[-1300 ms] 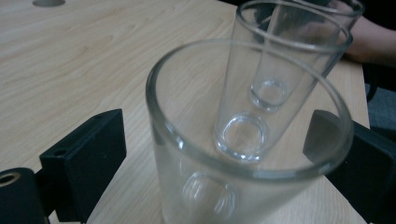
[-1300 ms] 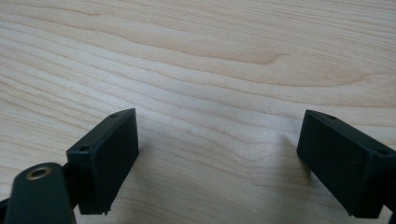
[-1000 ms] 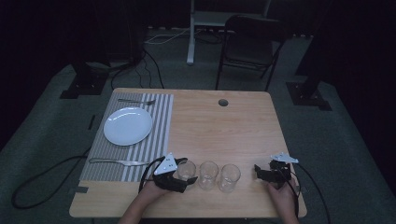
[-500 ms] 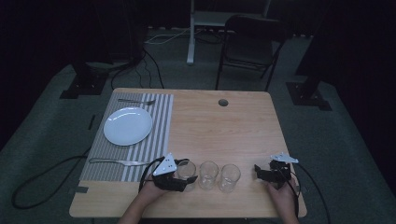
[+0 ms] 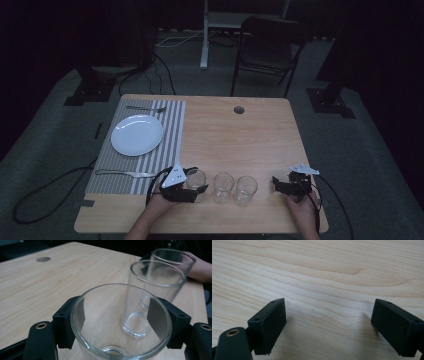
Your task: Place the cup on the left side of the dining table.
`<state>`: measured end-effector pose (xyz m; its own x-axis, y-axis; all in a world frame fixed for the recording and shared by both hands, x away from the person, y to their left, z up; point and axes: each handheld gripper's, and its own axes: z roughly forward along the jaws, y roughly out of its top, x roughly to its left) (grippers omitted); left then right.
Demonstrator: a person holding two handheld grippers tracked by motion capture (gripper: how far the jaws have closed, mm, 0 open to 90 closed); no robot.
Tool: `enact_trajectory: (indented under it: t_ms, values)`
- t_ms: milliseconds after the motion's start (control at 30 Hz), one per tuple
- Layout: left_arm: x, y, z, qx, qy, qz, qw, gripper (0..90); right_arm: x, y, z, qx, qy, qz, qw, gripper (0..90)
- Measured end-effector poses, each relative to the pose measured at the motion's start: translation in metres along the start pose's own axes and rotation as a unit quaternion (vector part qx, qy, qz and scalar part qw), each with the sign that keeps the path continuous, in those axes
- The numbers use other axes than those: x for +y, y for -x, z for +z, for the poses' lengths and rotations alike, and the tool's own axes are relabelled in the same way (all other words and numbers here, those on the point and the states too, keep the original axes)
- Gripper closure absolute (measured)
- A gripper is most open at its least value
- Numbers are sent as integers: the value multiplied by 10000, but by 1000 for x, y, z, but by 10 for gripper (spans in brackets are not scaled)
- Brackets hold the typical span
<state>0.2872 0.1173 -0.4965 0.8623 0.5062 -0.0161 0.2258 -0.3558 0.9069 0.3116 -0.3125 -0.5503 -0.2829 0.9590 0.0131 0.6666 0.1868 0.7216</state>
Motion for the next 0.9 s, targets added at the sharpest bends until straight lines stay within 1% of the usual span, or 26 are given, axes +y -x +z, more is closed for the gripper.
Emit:
enact_trajectory:
  t_ms: [33, 100, 133, 167, 200, 267, 300, 333, 367, 400, 467, 500, 533, 567, 600, 633, 667, 700, 733, 767, 800, 833, 867, 900]
  values:
    - [0, 0, -1, 44, 65, -42, 10000, 287, 0, 0, 0, 1, 1, 0, 10000, 123]
    - [2, -2, -2, 17, 32, -65, 10000, 287, 0, 0, 0, 0, 1, 0, 10000, 123]
    - [2, -1, -3, 116, 103, -61, 9999, 286, 0, 0, 0, 0, 1, 0, 10000, 122]
    - [2, -1, -3, 116, 103, -61, 9999, 287, 0, 0, 0, -1, -1, 0, 10000, 123]
    - [4, -2, -5, 177, 76, -13, 9998, 287, 0, 0, 0, -1, -3, 3, 10000, 123]
    - [4, -2, -5, 177, 76, -13, 9998, 287, 0, 0, 0, -1, -3, 3, 10000, 123]
    - [5, -3, -8, 324, 142, -20, 9994, 287, 0, 0, 0, 1, -1, 5, 10000, 123]
    - [5, -4, -9, 372, 173, -60, 9991, 287, 0, 0, 0, -1, -3, 4, 10000, 123]
    - [6, -6, -10, 343, 149, -75, 9993, 287, 0, 0, 0, -1, 0, -2, 10000, 123]
    - [6, -7, -11, 435, 208, -104, 9988, 287, 0, 0, 0, -1, 0, -1, 10000, 123]
    - [6, -7, -11, 435, 208, -104, 9988, 287, 0, 0, 0, 0, 1, -1, 10000, 123]
    - [8, -11, -13, 519, 198, -139, 9984, 287, 0, 0, 0, 0, 1, -1, 10000, 123]
    - [9, -13, -14, 529, 156, -150, 9984, 287, 0, 0, 0, 0, 0, 1, 10000, 123]
    - [10, -13, -14, 570, 173, -168, 9981, 287, 0, 0, 0, -2, -4, 4, 10000, 123]
    - [10, -13, -15, 659, 213, -173, 9975, 287, 0, 0, 0, -2, -5, 6, 10000, 123]
    - [11, -15, -16, 742, 191, -171, 9969, 287, 0, 0, 0, 0, -2, 0, 10000, 123]
    - [11, -15, -17, 933, 288, -185, 9950, 286, 0, 0, 0, -2, -2, 1, 10000, 123]
    - [11, -17, -19, 1020, 274, -212, 9942, 287, 0, 0, 0, -1, -3, 1, 10000, 123]
    - [12, -20, -20, 1001, 258, -271, 9943, 287, 0, 0, 0, -1, -3, 1, 10000, 123]
    - [11, -22, -22, 1061, 324, -325, 9933, 287, 0, 0, 0, -1, -3, 1, 10000, 123]
    - [12, -23, -23, 1041, 275, -332, 9936, 287, 0, 0, 0, -1, -2, 1, 10000, 123]
    - [12, -24, -25, 1071, 264, -315, 9934, 286, 0, 0, 0, -1, -5, 5, 10000, 123]
    - [13, -24, -26, 1151, 274, -320, 9925, 287, 0, 0, 0, -2, -5, 5, 10000, 123]
    - [14, -26, -27, 1158, 212, -310, 9926, 287, 0, 0, 0, -1, -5, 5, 10000, 123]
